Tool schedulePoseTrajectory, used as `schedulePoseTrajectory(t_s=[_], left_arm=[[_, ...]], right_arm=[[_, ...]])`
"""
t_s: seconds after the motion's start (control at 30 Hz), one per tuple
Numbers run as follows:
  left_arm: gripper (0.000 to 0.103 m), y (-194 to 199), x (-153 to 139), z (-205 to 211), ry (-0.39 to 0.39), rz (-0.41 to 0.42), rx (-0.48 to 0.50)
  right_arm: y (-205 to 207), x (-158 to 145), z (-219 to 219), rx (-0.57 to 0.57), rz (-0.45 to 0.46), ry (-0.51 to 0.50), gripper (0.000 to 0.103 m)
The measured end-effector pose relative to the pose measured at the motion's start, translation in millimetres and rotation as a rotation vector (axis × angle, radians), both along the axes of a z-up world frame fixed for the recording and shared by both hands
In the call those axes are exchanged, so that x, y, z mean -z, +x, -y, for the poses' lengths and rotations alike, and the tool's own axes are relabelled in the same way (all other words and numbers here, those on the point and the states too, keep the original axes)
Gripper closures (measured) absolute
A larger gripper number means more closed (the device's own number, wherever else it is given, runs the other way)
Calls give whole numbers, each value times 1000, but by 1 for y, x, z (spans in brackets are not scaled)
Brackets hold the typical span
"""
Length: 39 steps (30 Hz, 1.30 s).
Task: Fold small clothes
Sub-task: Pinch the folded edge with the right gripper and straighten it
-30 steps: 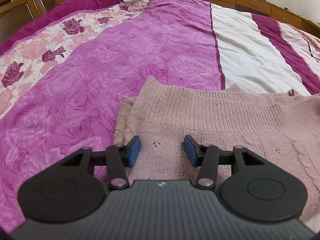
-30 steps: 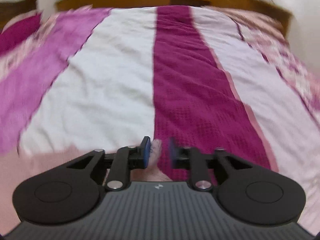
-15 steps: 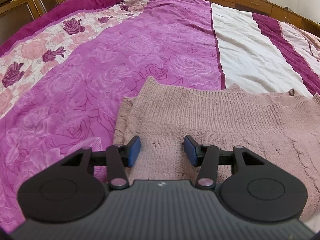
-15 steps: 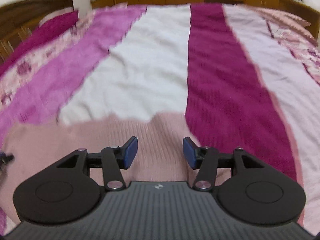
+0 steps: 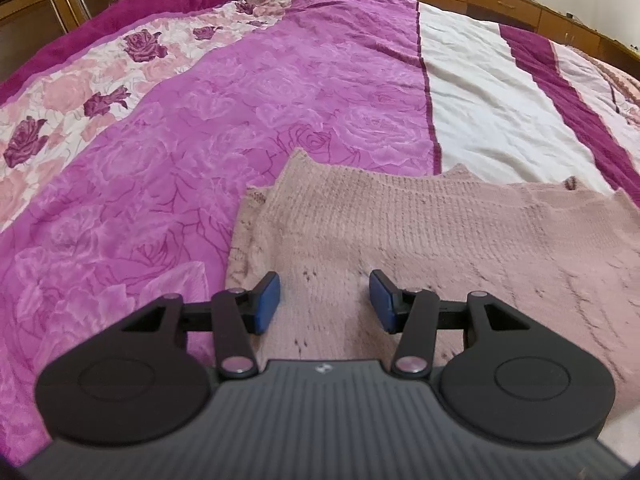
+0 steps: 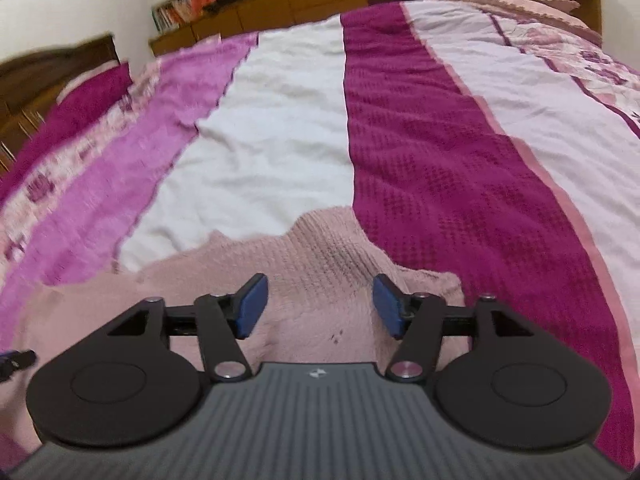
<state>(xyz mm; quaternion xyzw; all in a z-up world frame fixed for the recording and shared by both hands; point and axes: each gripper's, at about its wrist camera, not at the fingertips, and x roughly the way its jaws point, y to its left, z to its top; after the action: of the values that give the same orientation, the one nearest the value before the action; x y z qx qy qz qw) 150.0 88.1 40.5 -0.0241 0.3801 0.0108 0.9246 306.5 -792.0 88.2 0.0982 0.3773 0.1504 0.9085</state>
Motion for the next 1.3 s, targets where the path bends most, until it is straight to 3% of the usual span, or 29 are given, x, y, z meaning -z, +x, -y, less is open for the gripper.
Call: schedulePoseTrajectory(t_s=[0.2,0.47,0.83,0.97,1.03,1.1,1.13,1.3], left_arm=[[52,-22,-13,0,-22,-21,15],[52,-55,-23,5,-39,-32,13],[52,-83,-18,25,-51,-87,60],[52,-86,-10,27,-53,-111,50],[52,-88,-9,28,-53,-116,46],[52,-88,-8,28,-53,-122,43],[52,-88,-8,28,-54,-125,43],[52,-88,-8,29,-60,-131,34]], right_arm=[[-44,-10,31,23,5,39,33],[-86,8,76,126,-46,154,33],[-99,37,99,172,-101,231,33],[-91,48,104,168,-128,311,31],[-86,52,105,159,-139,345,24],[-81,58,105,118,-143,394,4],[-79,60,104,89,-141,419,0],[-72,60,99,62,-159,415,0]])
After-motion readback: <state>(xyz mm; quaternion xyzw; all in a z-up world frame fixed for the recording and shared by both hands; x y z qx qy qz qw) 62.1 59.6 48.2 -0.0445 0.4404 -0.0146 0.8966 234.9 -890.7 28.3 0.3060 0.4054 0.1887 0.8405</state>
